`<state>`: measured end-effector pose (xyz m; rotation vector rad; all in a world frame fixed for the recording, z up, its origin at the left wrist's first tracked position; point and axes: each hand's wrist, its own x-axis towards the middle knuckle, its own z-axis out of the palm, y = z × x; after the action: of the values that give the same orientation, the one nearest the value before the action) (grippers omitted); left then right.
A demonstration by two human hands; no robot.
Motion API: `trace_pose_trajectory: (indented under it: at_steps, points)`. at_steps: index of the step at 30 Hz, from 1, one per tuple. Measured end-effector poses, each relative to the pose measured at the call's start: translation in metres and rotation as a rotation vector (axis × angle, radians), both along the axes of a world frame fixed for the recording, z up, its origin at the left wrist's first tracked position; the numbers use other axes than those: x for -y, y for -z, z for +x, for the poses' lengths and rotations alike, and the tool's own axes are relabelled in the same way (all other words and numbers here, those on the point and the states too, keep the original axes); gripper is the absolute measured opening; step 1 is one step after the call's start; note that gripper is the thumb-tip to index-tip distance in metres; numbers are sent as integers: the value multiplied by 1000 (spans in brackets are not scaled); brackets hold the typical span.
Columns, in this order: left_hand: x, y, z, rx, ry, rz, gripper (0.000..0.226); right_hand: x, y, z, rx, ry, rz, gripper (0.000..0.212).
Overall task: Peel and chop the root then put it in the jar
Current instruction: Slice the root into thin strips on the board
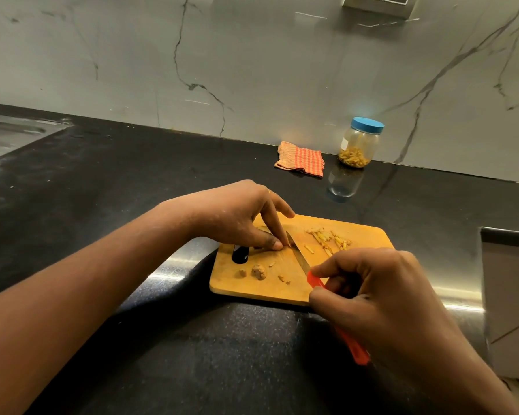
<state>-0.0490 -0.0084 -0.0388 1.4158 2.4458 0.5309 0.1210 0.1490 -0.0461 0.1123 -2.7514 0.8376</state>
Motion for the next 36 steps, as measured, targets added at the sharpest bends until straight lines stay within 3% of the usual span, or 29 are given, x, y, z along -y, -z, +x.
trace_pose_trajectory:
  at_steps: [19,36]
  points:
    - [-1,1,1,-14,-12,10,18,-1,-2,-13,61,-22,64,18]
    - [-10,8,10,-21,28,135,9,-9,7,-4,42,-8,-67,20]
